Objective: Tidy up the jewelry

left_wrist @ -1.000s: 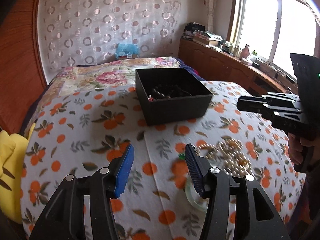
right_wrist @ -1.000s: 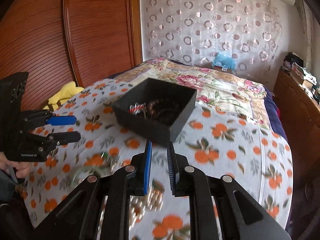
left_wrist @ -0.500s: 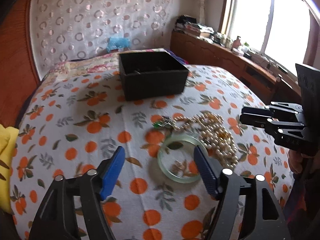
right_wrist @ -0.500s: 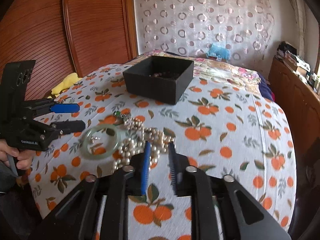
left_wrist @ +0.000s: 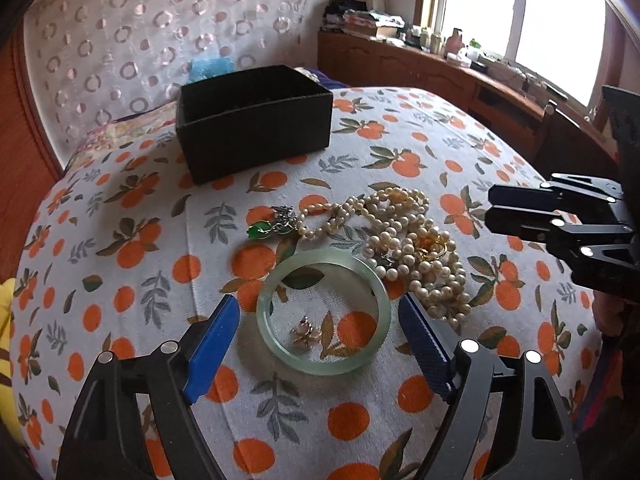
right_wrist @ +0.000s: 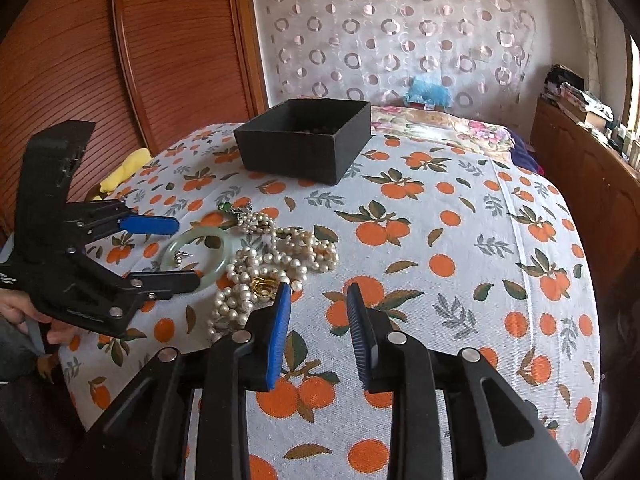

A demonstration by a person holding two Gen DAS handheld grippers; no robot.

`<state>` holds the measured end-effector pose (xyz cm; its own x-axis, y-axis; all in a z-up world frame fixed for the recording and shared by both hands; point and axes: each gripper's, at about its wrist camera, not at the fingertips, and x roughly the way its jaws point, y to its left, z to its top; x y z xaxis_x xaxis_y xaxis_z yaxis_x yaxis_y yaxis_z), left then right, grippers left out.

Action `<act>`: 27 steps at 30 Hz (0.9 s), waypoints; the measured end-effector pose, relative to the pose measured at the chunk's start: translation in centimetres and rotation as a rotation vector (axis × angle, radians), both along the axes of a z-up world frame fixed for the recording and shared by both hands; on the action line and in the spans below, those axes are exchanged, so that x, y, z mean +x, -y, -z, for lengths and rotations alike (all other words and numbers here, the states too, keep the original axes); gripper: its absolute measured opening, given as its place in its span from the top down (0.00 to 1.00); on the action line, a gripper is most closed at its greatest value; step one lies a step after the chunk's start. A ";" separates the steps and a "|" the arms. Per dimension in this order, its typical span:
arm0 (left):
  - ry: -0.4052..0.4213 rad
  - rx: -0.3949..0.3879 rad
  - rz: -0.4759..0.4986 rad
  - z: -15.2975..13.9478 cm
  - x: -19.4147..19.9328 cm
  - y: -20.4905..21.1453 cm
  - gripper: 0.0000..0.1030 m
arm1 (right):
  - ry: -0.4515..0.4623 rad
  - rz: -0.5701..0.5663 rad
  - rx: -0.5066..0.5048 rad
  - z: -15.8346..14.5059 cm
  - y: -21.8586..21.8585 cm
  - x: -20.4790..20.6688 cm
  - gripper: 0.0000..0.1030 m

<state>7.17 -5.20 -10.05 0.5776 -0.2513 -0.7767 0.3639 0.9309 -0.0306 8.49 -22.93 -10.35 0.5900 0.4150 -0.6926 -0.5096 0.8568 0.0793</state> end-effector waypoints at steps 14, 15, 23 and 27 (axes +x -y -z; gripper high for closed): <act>0.026 0.023 0.002 0.2 0.2 0.3 0.33 | 0.001 -0.020 -0.035 -0.4 -0.8 1.7 0.70; 0.038 0.017 -0.006 0.0 0.1 0.1 0.33 | 0.000 -0.025 -0.042 -0.4 -1.1 2.0 0.70; 0.084 -0.031 -0.036 -1.4 -0.6 -1.2 0.33 | -0.035 -0.060 -0.083 0.5 -3.6 5.2 0.70; 0.097 -0.039 -0.045 -1.9 -0.8 -1.6 0.33 | -0.059 -0.079 -0.088 0.9 -4.5 6.2 0.70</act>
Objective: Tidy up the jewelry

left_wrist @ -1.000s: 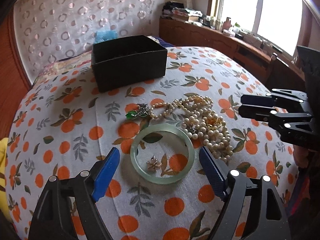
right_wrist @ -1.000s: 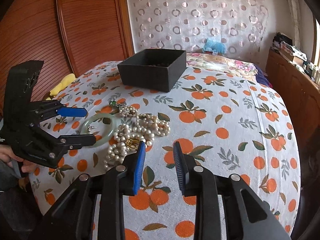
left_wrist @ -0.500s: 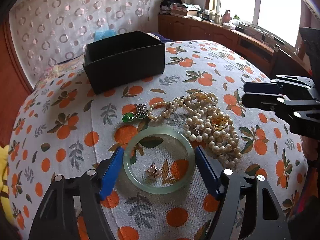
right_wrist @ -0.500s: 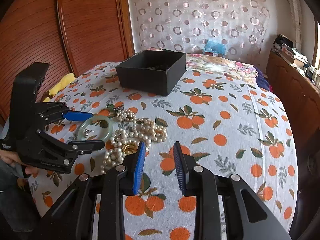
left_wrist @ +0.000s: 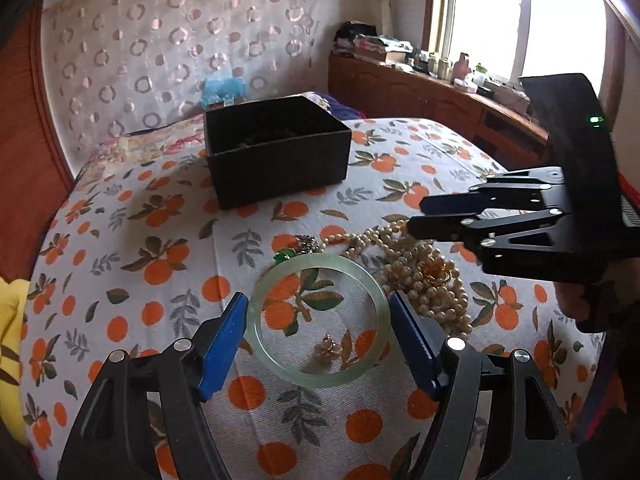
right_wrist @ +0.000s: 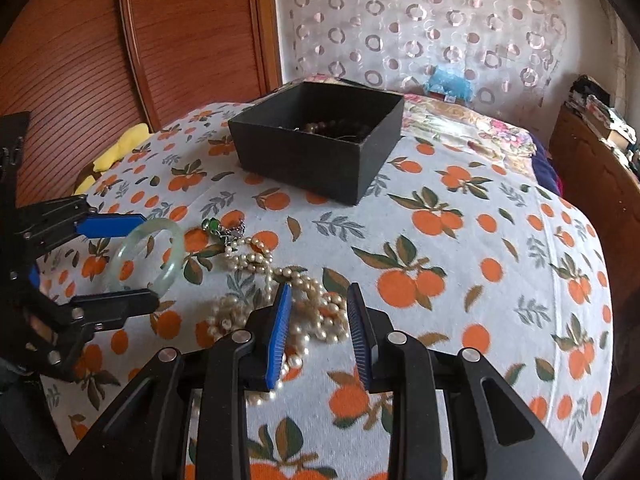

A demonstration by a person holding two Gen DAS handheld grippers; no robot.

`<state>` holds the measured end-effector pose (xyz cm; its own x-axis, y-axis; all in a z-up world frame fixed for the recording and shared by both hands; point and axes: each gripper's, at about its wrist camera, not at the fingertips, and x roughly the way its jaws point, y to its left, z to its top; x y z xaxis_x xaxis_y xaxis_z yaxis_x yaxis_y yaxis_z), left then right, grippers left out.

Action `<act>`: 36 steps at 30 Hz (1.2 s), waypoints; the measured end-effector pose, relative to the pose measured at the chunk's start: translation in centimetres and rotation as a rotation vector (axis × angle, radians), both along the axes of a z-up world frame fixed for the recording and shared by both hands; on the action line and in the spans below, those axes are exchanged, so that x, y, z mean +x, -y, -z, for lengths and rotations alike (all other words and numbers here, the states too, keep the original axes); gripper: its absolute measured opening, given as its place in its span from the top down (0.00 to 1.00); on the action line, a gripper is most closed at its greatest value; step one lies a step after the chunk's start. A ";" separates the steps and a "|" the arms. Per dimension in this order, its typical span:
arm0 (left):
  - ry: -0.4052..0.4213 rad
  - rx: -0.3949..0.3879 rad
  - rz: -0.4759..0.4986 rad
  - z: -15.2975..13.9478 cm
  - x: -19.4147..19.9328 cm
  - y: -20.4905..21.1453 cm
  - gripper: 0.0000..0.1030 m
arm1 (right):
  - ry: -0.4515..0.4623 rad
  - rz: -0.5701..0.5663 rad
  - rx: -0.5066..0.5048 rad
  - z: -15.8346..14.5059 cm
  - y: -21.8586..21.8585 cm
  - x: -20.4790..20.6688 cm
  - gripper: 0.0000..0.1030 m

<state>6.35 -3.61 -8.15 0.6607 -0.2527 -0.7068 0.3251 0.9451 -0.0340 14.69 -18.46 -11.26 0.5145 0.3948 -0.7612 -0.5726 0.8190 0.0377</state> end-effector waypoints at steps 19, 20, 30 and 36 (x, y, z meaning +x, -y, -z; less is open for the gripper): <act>0.013 -0.016 -0.012 -0.5 -0.3 -0.7 0.33 | -0.023 -0.022 -0.046 0.2 -0.4 1.3 0.94; 0.017 -0.018 -0.014 -0.6 -0.2 -0.8 0.33 | -0.015 -0.023 -0.039 -0.1 -0.4 1.2 0.94; 0.057 -0.018 -0.026 -2.3 0.2 -1.3 0.33 | 0.114 -0.014 0.023 -5.8 -0.1 0.5 0.94; 0.086 -0.014 -0.024 -3.5 0.9 -1.5 0.33 | 0.172 -0.016 0.047 -8.8 -0.2 0.6 0.94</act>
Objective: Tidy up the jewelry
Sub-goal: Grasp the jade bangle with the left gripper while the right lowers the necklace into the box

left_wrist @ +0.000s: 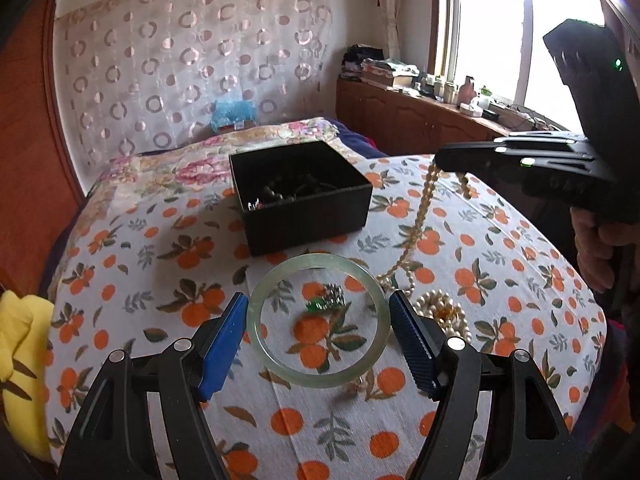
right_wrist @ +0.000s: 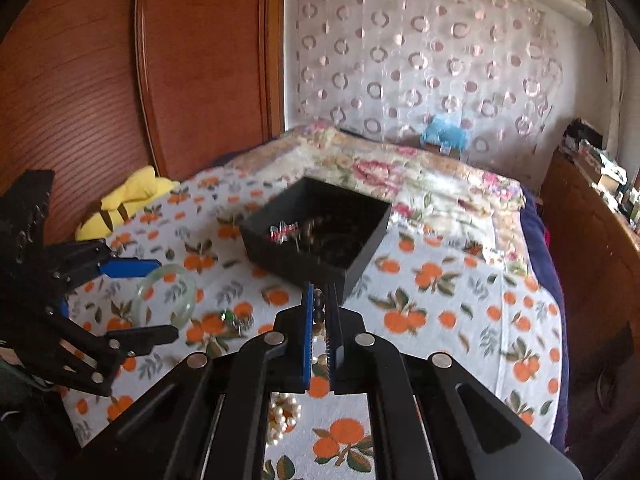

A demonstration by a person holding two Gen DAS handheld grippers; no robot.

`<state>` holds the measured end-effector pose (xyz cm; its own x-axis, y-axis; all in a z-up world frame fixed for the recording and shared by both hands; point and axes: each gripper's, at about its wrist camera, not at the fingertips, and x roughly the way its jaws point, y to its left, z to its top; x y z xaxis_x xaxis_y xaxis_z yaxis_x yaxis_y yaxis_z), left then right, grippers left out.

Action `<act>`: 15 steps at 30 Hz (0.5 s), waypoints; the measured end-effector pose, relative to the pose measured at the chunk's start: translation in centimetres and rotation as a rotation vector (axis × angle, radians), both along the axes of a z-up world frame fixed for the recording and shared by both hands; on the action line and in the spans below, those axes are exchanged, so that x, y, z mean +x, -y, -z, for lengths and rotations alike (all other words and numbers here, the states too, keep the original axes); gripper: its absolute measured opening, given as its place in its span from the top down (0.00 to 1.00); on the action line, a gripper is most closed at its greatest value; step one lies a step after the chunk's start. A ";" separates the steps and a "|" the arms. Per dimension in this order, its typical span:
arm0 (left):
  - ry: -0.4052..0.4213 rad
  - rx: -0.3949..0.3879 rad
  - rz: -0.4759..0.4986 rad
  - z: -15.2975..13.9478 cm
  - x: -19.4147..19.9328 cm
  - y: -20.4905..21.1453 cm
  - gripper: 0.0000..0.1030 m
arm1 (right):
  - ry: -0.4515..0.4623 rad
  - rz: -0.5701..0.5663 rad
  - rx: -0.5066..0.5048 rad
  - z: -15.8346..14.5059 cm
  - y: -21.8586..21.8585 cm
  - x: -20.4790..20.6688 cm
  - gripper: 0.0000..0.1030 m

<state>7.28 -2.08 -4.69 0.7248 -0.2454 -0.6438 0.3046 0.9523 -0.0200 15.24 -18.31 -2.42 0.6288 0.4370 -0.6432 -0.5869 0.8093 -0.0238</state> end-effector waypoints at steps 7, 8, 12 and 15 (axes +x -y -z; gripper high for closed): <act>0.035 0.000 -0.006 -1.6 0.9 -0.2 0.33 | 0.057 0.001 0.030 -3.2 -0.1 0.3 0.94; 0.038 0.000 -0.007 -1.7 1.1 -0.3 0.33 | 0.065 -0.001 0.033 -3.7 -0.2 0.4 0.94; 0.049 0.003 -0.016 -2.4 1.9 -0.5 0.33 | 0.091 -0.002 0.038 -5.3 -0.5 1.0 0.94; 0.053 0.007 -0.023 -2.7 2.4 -0.7 0.33 | 0.105 -0.001 0.052 -6.5 -0.7 1.5 0.94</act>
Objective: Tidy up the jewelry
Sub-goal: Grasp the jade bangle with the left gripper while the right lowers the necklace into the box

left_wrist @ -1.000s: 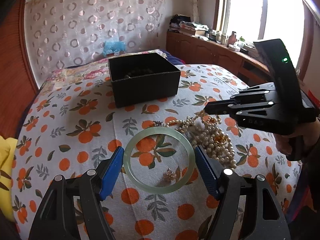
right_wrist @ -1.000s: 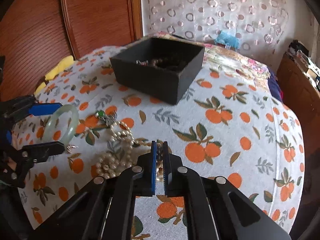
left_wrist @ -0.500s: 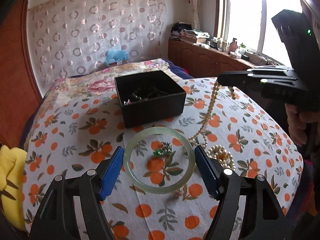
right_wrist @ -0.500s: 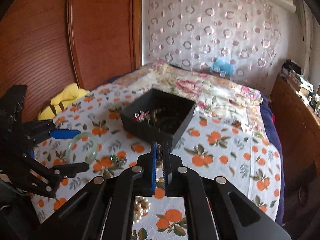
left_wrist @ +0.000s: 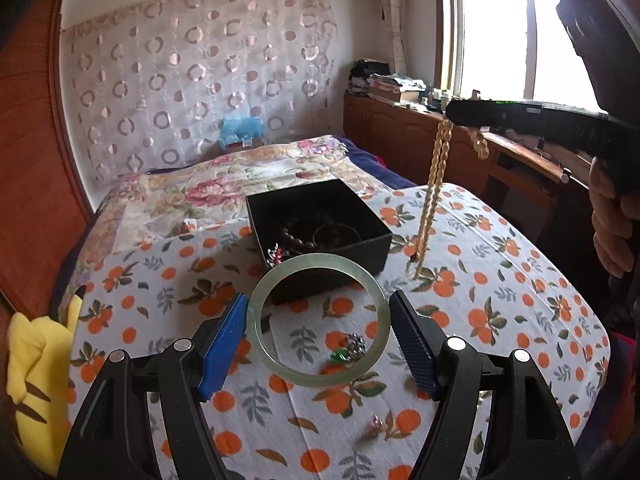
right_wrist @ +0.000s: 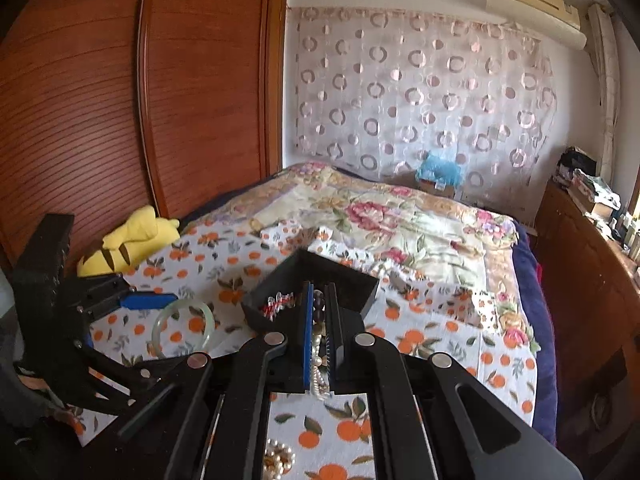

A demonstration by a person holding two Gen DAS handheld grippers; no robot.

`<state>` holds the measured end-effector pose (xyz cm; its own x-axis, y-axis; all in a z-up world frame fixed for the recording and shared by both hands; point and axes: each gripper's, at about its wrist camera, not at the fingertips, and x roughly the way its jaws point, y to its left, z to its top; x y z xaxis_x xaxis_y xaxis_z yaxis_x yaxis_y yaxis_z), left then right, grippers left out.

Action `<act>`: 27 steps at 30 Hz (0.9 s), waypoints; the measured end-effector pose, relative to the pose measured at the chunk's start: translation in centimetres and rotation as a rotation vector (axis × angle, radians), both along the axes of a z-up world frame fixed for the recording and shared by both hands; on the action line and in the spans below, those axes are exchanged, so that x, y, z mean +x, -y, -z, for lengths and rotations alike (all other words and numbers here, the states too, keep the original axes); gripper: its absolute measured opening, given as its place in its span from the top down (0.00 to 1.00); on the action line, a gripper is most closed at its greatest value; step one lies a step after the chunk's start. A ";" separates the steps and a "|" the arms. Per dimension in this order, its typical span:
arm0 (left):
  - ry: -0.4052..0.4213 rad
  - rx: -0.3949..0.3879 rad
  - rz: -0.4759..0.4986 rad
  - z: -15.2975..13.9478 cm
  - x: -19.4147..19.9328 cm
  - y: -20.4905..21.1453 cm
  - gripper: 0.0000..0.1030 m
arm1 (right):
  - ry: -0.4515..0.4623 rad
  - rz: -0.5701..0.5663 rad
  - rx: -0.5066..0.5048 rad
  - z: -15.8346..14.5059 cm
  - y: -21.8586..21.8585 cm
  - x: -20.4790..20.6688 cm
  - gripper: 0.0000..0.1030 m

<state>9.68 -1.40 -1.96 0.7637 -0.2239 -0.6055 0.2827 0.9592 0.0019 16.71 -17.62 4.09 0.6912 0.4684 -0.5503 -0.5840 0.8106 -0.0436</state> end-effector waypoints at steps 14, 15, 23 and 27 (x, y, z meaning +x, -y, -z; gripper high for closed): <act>0.003 0.010 -0.014 -0.6 2.0 -0.3 0.33 | 0.068 -0.003 0.026 -4.9 -1.8 2.6 0.94; 0.002 0.010 -0.015 -0.6 2.3 -0.3 0.33 | 0.071 -0.003 0.028 -5.1 -2.0 2.7 0.94; -0.003 0.011 -0.029 -0.5 3.6 -0.7 0.33 | 0.116 0.008 0.041 -7.6 -3.1 3.8 0.94; -0.004 0.016 -0.036 -0.4 4.1 -0.8 0.33 | 0.099 0.015 0.029 -6.8 -3.7 4.7 0.94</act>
